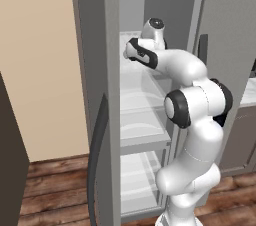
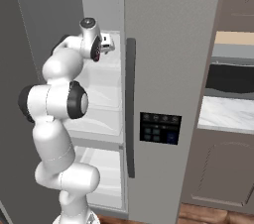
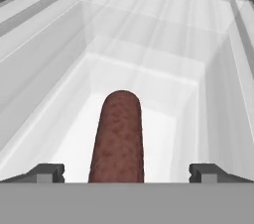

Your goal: Retrieve the sausage and cheese from the fridge and place them on the cutting board on the counter.

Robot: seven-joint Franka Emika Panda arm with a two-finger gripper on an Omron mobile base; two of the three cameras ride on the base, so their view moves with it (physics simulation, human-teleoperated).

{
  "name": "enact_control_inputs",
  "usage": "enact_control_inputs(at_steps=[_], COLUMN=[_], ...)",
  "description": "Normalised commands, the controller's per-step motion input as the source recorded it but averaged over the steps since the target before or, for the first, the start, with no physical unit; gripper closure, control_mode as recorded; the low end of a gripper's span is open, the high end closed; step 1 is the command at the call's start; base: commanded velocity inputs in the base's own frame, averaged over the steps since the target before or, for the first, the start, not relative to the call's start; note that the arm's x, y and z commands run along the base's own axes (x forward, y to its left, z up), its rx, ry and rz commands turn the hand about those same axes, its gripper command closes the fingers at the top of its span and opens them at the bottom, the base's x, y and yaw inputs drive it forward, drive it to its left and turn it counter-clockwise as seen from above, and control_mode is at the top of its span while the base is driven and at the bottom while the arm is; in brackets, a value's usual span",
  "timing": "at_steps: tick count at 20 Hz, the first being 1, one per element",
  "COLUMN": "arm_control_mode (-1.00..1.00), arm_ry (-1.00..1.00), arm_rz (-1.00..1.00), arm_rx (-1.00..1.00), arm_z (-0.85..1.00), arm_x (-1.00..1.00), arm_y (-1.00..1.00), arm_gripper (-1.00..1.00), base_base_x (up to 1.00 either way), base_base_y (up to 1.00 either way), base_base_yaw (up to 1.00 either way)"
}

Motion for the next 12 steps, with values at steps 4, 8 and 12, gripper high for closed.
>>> enact_control_inputs(at_steps=[4, 8, 12], arm_control_mode=[-1.00, -1.00, -1.00], arm_ry=[0.05, 0.04, 0.07], arm_rz=[0.00, 0.00, 0.00], arm_rx=[0.00, 0.00, 0.00], arm_z=[-0.15, -0.16, -0.33], arm_x=[0.11, 0.09, 0.01], arm_y=[0.01, 0.04, 0.00], arm_gripper=[-1.00, -1.00, -1.00], base_base_x=[0.00, 0.00, 0.00], base_base_y=[0.00, 0.00, 0.00], base_base_yaw=[0.00, 0.00, 0.00])
